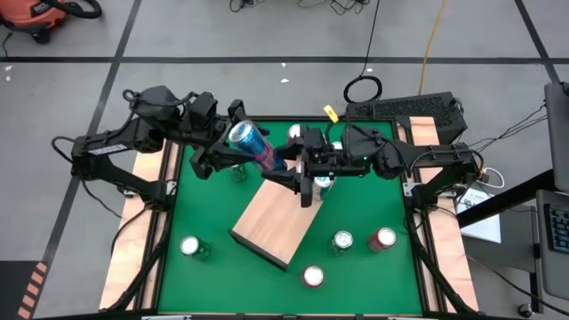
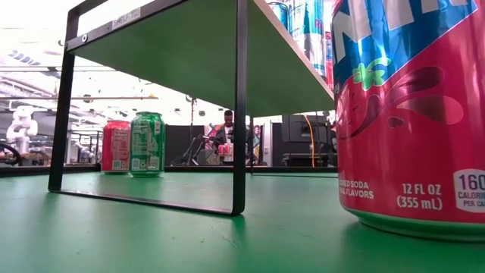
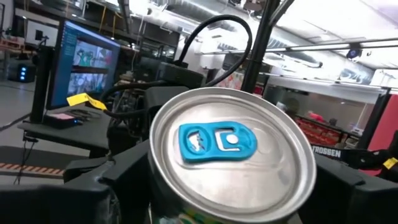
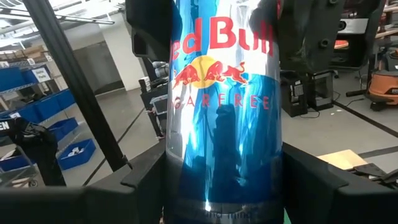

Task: Sort soda cans
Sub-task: Put the blue soda can on the shelf and align it with the other blue soda cans

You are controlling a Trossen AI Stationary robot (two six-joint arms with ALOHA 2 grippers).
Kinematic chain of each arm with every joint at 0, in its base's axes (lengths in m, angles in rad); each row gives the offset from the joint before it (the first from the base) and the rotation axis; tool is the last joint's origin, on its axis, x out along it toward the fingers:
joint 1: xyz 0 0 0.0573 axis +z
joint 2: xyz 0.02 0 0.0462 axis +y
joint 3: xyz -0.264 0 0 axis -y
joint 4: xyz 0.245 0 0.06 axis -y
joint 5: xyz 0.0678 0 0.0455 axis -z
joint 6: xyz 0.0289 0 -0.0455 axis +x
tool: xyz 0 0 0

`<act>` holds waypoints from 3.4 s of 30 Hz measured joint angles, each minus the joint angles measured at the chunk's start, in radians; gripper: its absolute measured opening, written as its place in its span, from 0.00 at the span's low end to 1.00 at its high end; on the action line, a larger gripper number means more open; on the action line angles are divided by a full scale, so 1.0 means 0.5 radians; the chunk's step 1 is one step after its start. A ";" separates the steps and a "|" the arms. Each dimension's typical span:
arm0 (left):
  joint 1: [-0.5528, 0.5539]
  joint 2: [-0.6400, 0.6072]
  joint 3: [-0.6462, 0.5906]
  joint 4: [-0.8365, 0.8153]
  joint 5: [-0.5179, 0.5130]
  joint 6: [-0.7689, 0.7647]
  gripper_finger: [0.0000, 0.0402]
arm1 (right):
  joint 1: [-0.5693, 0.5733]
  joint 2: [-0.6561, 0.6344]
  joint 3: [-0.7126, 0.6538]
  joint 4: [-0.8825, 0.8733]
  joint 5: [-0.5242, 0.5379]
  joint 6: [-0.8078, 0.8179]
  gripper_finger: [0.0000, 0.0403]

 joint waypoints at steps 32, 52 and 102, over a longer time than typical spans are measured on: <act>0.065 -0.063 0.000 -0.137 0.032 0.072 0.62 | -0.005 0.005 0.000 0.001 0.025 -0.014 0.59; 0.091 -0.143 -0.003 -0.403 0.037 0.152 0.59 | 0.000 0.004 0.000 -0.187 0.233 0.116 0.79; 0.349 0.115 -0.579 -0.680 0.130 0.943 0.60 | 0.183 -0.310 -0.001 -0.914 0.506 0.477 0.80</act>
